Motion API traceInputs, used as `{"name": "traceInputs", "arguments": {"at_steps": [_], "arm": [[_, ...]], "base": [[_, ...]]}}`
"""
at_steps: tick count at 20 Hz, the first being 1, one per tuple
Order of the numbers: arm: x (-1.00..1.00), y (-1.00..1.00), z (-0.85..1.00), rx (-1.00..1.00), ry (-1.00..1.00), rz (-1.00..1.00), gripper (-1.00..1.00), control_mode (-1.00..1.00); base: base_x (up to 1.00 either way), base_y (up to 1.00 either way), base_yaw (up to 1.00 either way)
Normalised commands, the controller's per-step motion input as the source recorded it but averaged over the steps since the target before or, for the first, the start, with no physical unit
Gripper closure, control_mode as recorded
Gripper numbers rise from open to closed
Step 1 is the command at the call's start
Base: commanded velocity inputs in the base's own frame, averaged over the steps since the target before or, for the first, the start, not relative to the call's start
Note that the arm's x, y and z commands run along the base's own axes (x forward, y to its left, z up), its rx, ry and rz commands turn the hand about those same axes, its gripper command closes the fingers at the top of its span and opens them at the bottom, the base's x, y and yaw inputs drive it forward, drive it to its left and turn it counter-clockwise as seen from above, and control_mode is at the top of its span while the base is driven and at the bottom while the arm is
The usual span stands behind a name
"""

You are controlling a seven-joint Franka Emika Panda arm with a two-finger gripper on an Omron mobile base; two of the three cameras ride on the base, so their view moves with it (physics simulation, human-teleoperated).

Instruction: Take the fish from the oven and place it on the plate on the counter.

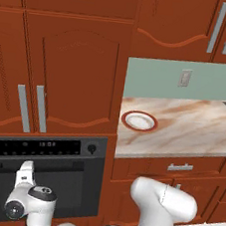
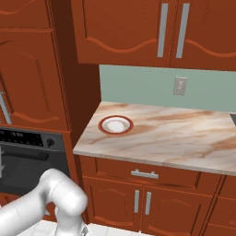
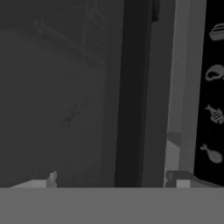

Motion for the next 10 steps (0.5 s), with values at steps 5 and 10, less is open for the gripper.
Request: {"name": "traceInputs", "arguments": {"at_steps": [5,10], "arm": [[0.41,0.0,0.0,0.0,0.04,0.23,-1.0,-1.0],[0.33,0.17,-0.07,-0.04,0.08,0.06,-1.0,-1.0]], "base": [[0.0,0.0,0.0],[0.0,0.0,0.0]]}}
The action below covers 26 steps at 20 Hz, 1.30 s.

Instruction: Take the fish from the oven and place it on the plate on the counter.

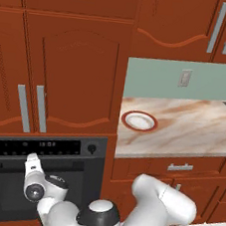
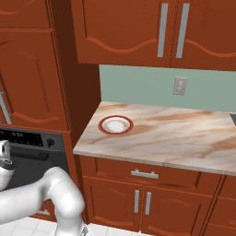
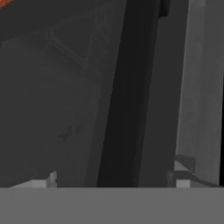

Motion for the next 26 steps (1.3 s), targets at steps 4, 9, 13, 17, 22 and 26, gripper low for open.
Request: {"name": "traceInputs", "arguments": {"at_steps": [4,9,13,17,22,26], "arm": [[0.33,0.34,-0.18,-0.09,0.08,0.0,-1.0,-1.0],[0.28,0.36,-0.16,-0.09,0.02,-0.09,-1.0,-1.0],[0.19,0.38,-0.23,-0.07,0.0,-0.14,-1.0,-1.0],[0.09,0.31,-0.44,-0.05,-0.09,-0.13,-1.0,-1.0],[0.15,0.32,-0.35,-0.06,-0.13,-0.11,-1.0,-1.0],[0.14,0.31,-0.07,-0.06,-0.02,-0.07,-1.0,-1.0]], "base": [[0.0,0.0,0.0],[0.0,0.0,0.0],[0.0,0.0,0.0],[0.0,0.0,0.0],[0.0,0.0,0.0],[0.0,0.0,0.0]]}}
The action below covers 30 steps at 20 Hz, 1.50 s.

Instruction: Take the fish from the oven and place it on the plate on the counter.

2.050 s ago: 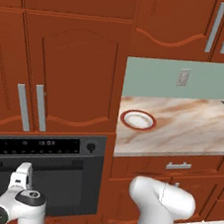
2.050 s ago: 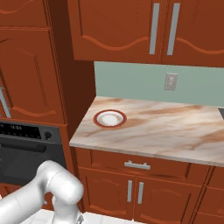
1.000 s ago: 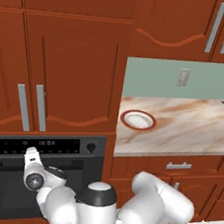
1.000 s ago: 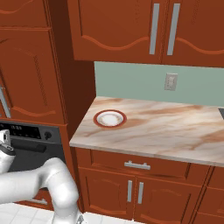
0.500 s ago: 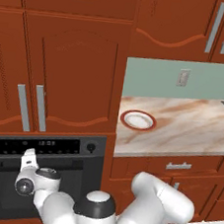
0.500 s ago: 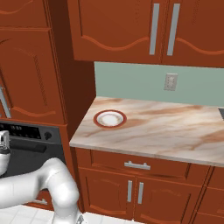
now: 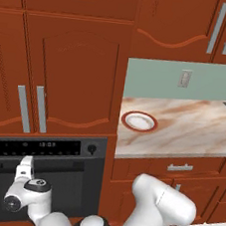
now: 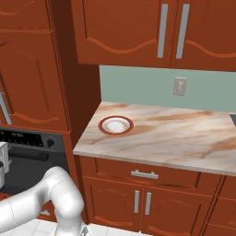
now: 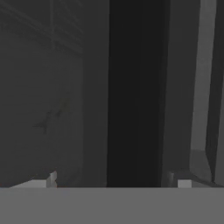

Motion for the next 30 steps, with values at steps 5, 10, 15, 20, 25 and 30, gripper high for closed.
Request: {"name": "traceInputs", "arguments": {"at_steps": [5,10,15,20,25,30], "arm": [[0.33,0.26,0.0,-0.02,0.0,-0.01,-1.0,-1.0],[0.2,0.18,0.0,0.0,0.0,0.0,-1.0,-1.0],[0.02,0.14,0.0,0.0,0.0,0.0,1.0,-1.0],[0.0,0.07,0.0,0.0,0.0,0.0,1.0,-1.0],[0.0,0.0,0.0,0.0,0.0,0.0,1.0,-1.0],[0.0,0.0,0.0,0.0,0.0,0.0,1.0,-1.0]], "base": [[0.0,0.0,0.0],[0.0,0.0,0.0],[0.0,0.0,0.0],[0.0,0.0,0.0],[0.0,0.0,0.0],[0.0,0.0,0.0]]}}
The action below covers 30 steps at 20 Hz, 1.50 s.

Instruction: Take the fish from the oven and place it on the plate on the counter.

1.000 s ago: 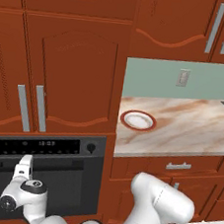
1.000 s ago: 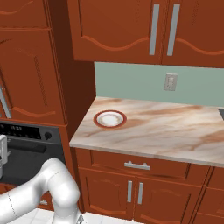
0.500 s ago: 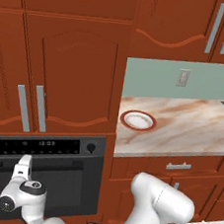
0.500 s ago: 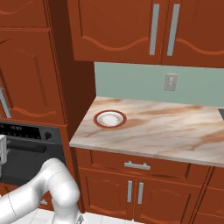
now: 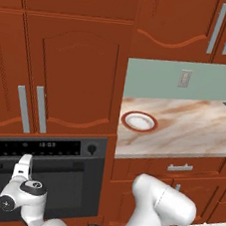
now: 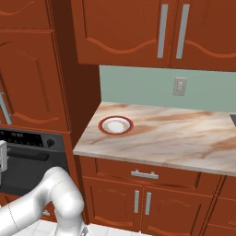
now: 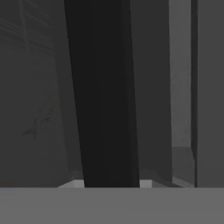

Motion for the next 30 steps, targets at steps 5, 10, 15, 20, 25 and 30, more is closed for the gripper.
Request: {"name": "traceInputs", "arguments": {"at_steps": [5,10,15,20,25,30], "arm": [[-0.14,0.0,-0.15,0.0,0.0,0.0,1.0,-1.0],[-0.66,0.0,-0.49,0.0,0.0,0.0,1.0,-1.0],[-0.75,0.0,-0.63,0.0,0.04,0.0,1.0,-1.0],[-0.65,0.0,-0.74,-0.01,0.15,0.01,1.0,-1.0],[-0.56,0.0,-0.94,-0.02,0.19,0.0,1.0,-1.0],[-0.59,0.0,-1.0,-0.02,0.13,0.0,1.0,-1.0]], "base": [[0.0,0.0,0.0],[0.0,0.0,0.0],[0.0,0.0,0.0],[0.0,0.0,0.0],[0.0,0.0,0.0],[0.0,0.0,0.0]]}}
